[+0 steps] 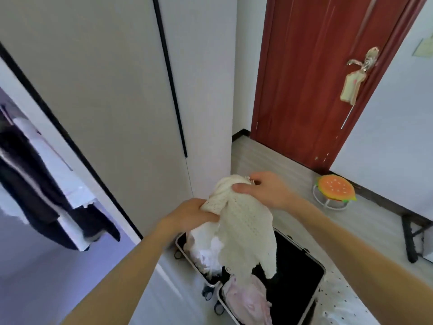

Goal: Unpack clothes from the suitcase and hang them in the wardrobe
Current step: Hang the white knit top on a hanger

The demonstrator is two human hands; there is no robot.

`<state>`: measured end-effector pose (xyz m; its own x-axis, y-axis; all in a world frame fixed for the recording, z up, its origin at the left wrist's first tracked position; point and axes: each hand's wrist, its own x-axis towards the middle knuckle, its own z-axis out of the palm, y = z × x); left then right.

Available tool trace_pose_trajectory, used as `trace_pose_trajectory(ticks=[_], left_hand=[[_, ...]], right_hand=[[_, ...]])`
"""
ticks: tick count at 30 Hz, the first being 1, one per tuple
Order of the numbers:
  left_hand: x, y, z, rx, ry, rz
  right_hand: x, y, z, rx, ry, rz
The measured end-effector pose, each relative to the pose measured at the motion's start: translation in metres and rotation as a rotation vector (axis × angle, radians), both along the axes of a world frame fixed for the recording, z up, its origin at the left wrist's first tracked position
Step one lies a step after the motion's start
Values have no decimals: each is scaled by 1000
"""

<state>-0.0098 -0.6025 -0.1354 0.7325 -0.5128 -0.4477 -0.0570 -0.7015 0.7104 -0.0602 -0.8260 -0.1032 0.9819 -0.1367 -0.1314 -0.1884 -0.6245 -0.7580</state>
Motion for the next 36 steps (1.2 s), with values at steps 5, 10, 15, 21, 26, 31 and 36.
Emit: trace_pose_trajectory(ticks=[5,10,15,21,26,31,36], left_hand=[[-34,83,52,125,-8,-9],[-55,172,93,142,-118,157],[-78,248,119,-50,-319,405],[-92,356,148,-155,-545,699],[-99,417,158,-124,-664,826],[-91,435,177,-343,-641,1004],[-73,417,211,-427,-694,1049]], right_hand=[[-12,56,41,-113,22,341],[-9,133,75,-175,-19,544],[-9,212,101,-238,-101,654],[-12,306,136,180,-240,535],[8,350,154,384,-458,212],[20,371,162,-57,-538,163],[25,389,143,9,-481,283]])
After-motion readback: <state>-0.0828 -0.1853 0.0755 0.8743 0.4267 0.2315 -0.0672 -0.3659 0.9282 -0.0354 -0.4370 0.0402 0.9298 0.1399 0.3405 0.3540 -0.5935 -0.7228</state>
